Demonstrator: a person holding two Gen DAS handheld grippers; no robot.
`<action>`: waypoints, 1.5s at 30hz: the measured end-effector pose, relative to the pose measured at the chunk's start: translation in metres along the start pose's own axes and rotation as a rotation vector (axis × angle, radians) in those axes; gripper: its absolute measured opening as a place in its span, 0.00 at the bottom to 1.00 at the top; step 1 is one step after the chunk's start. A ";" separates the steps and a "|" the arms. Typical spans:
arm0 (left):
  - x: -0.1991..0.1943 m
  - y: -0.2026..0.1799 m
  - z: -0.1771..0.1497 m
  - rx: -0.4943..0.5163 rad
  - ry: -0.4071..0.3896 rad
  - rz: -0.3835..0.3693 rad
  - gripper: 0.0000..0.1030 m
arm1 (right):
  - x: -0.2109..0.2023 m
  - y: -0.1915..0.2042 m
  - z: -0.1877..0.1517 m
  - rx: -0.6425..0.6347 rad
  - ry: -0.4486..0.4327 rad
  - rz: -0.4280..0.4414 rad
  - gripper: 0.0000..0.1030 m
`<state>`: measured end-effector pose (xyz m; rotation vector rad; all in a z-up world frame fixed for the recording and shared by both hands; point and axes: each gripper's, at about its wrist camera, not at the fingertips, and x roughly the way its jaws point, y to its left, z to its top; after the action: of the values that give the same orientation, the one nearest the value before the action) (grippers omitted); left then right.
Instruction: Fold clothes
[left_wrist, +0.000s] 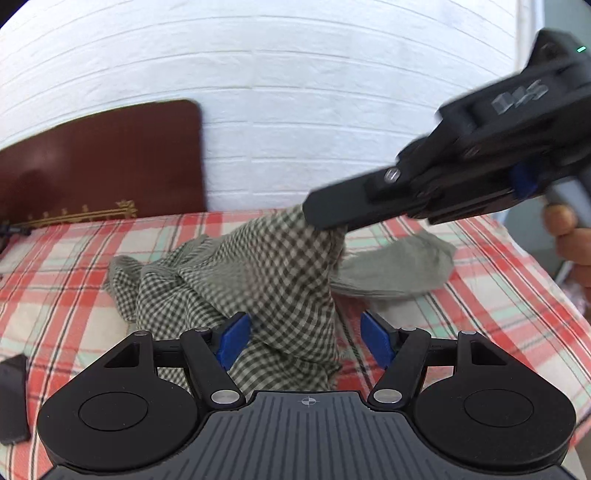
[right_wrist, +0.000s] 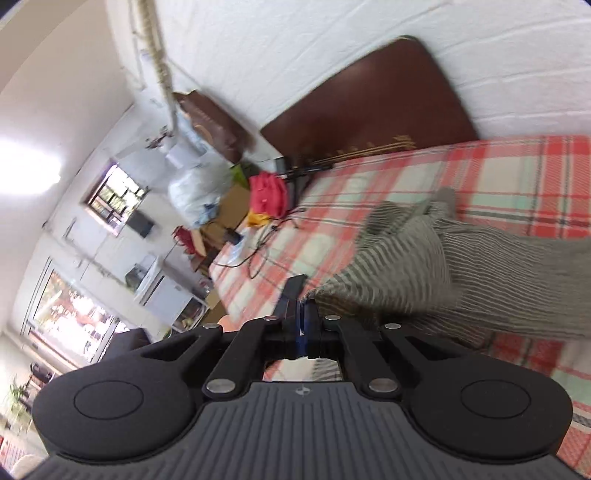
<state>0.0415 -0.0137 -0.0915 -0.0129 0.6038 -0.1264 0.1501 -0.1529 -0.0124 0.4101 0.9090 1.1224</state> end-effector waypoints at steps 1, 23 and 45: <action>0.002 0.003 0.000 -0.021 -0.008 0.024 0.77 | 0.003 0.007 0.002 -0.017 0.005 0.010 0.02; -0.009 0.094 0.003 -0.285 0.000 0.130 0.03 | 0.048 -0.004 -0.064 -0.450 0.066 -0.482 0.56; -0.006 0.104 0.135 -0.176 -0.140 0.188 0.01 | -0.072 0.022 0.123 -0.441 -0.529 -0.911 0.01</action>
<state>0.1257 0.0872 0.0181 -0.1340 0.4724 0.1095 0.2245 -0.1904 0.1053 -0.0933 0.2787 0.3094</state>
